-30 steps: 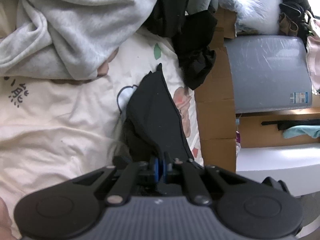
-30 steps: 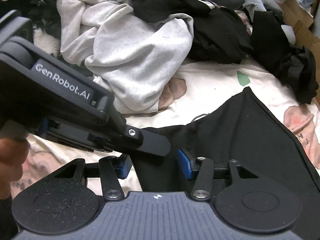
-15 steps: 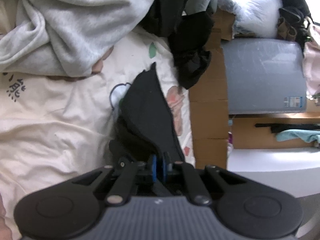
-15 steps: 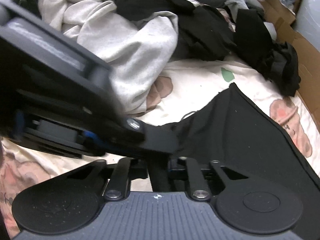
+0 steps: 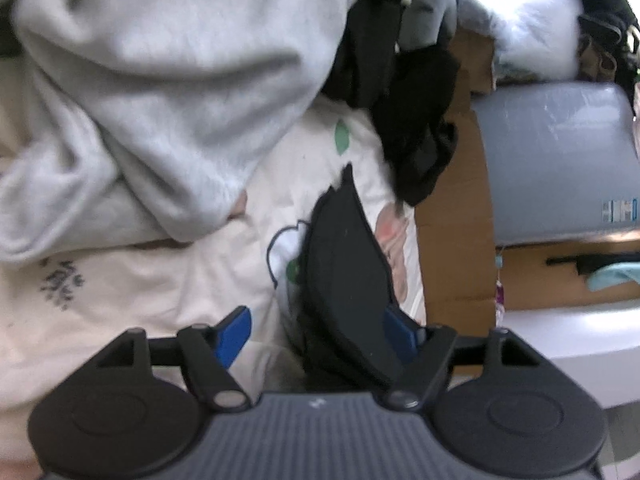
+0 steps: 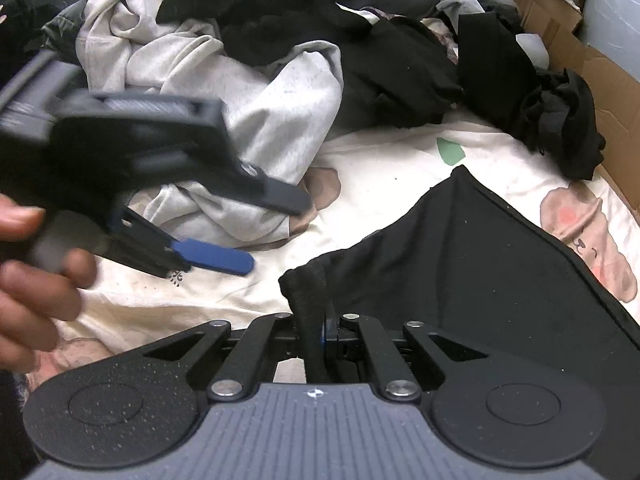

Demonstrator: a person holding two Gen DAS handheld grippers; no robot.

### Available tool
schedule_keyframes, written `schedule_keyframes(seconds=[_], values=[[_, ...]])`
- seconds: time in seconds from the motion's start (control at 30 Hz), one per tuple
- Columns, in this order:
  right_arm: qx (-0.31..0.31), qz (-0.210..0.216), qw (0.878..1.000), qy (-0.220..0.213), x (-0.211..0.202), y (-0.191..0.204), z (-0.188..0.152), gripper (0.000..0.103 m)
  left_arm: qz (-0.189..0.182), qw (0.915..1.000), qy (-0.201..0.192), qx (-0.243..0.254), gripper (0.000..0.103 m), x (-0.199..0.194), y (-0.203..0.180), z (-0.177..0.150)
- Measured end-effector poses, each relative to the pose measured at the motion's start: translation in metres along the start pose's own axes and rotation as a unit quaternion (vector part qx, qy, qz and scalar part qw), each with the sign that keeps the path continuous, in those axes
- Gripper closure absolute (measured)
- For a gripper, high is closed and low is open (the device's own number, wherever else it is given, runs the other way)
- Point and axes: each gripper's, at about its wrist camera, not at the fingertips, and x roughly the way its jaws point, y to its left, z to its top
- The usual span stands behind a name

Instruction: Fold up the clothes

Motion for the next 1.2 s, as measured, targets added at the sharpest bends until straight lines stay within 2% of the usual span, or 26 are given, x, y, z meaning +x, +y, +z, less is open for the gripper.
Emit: schedule_keyframes(seconds=[0.33,0.5,0.7,0.83,1.03,1.1,1.13,1.17,1.2], values=[[0.008,0.016,1.000,-0.003,-0.019,-0.026,0.016,0.102,-0.051,0.9979,0.040,-0.007,0.028,0.064,-0.001,0.025],[-0.008,0.019,1.000,-0.007,-0.027,-0.033,0.021,0.102,-0.063,0.9972,0.041,-0.004,0.031,0.086,-0.008,0.033],[-0.011,0.027,1.000,-0.008,-0.037,-0.039,0.026,0.102,-0.050,0.9980,0.039,0.002,0.037,0.109,-0.014,0.044],[-0.011,0.032,0.999,-0.012,-0.043,-0.041,0.027,0.102,-0.038,0.9983,0.043,0.011,0.048,0.126,-0.017,0.057],[-0.017,0.031,0.999,-0.018,-0.050,-0.046,0.026,0.102,-0.028,0.9977,0.057,0.024,0.053,0.150,-0.023,0.071],[-0.013,0.029,0.999,-0.018,-0.051,-0.049,0.025,0.102,-0.024,0.9972,0.063,0.033,0.059,0.157,-0.028,0.072],[-0.012,0.028,0.999,-0.019,-0.051,-0.051,0.025,0.102,-0.021,0.9969,0.065,0.038,0.071,0.160,-0.030,0.073],[-0.011,0.027,0.999,-0.020,-0.052,-0.052,0.024,0.102,-0.016,0.9968,0.066,0.043,0.090,0.162,-0.032,0.073],[-0.011,0.026,0.999,-0.021,-0.053,-0.053,0.024,0.102,-0.013,0.9968,0.062,0.049,0.099,0.162,-0.034,0.073]])
